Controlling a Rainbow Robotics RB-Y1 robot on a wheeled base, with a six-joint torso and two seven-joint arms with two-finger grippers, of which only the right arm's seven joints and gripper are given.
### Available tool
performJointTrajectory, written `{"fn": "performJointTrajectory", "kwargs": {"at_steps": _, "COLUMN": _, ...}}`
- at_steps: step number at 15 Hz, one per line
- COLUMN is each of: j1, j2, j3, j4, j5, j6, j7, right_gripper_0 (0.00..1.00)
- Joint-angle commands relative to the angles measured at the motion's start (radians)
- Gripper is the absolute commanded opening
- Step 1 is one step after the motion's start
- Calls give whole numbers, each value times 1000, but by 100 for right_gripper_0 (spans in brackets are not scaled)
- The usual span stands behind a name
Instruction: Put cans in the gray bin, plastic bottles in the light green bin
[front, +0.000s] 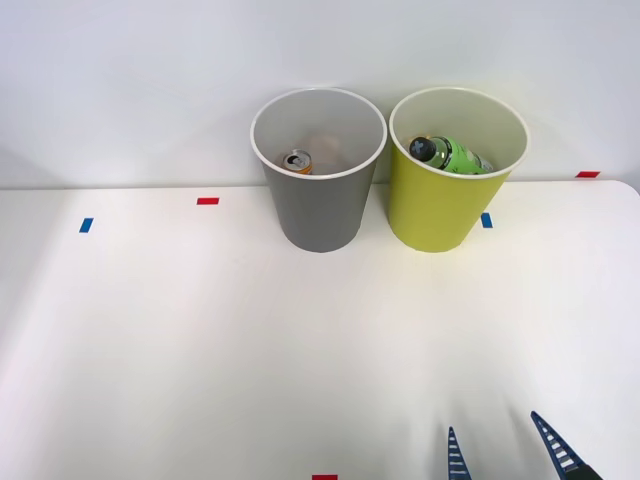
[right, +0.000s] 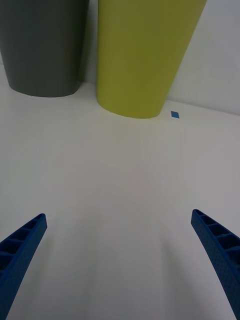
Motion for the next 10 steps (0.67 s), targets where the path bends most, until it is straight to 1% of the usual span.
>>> {"fn": "performJointTrajectory", "kwargs": {"at_steps": 1, "j1": 0, "j2": 0, "j3": 0, "j4": 0, "j5": 0, "j6": 0, "j7": 0, "right_gripper_0": 100}}
{"fn": "performJointTrajectory", "kwargs": {"at_steps": 10, "j1": 0, "j2": 0, "j3": 0, "j4": 0, "j5": 0, "j6": 0, "j7": 0, "right_gripper_0": 100}}
